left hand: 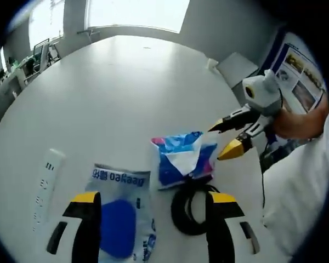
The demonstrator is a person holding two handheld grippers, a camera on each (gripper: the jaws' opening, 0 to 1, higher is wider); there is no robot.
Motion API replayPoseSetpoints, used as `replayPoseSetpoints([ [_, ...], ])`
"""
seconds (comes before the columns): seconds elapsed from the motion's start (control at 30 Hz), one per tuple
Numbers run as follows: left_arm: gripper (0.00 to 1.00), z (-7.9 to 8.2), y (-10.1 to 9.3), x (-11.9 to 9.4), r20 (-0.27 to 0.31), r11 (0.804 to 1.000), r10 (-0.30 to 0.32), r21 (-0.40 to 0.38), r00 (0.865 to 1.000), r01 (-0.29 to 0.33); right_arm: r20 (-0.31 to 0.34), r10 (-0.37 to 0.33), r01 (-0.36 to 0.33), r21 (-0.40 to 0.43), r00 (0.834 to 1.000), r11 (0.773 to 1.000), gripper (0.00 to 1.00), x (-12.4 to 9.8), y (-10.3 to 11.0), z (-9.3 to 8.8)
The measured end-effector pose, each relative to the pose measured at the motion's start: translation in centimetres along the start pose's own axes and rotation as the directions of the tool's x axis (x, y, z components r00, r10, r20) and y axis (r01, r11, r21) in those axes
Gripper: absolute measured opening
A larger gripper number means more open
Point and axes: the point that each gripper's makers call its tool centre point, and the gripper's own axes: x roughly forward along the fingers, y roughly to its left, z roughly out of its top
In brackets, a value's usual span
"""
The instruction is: Arrange the tabletop items into an orderly group along one side of the table until the central work area is clear of visible clutter.
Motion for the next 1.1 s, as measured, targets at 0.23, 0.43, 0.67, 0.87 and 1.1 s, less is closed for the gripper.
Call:
replayPoseSetpoints([
  [0.23,0.72,0.2,0.3,0.5,-0.008,0.999,-0.017,0.033,1.000,0.017,-0.004,-0.010,0.010,0.007,1.000,1.000,0.53,0.3,-0.5,-0.3],
  [0.43,0.71,-0.1,1.2,1.1,-0.040,0.999,-0.019,0.033,0.999,0.021,-0.008,-0.011,0.011,0.019,1.000,1.000,0.52,0.3,-0.5,-0.6],
  [0.67,0.70,-0.3,1.5,2.2,-0.050,0.998,-0.041,0.037,0.998,0.042,-0.014,-0.011,0.011,0.014,1.000,1.000,0.50,0.6,-0.3,-0.8],
  [0.87,0.60,0.4,0.9,3.0,-0.042,0.994,-0.073,0.080,0.996,0.076,-0.013,-0.017,0.018,0.025,1.000,1.000,0.45,0.8,-0.6,-0.7],
  [1.1,0.61,1.5,0.7,4.1,-0.056,0.990,-0.095,0.100,0.994,0.100,-0.013,-0.022,0.023,0.021,1.000,1.000,0.37,0.6,-0.9,-0.8],
])
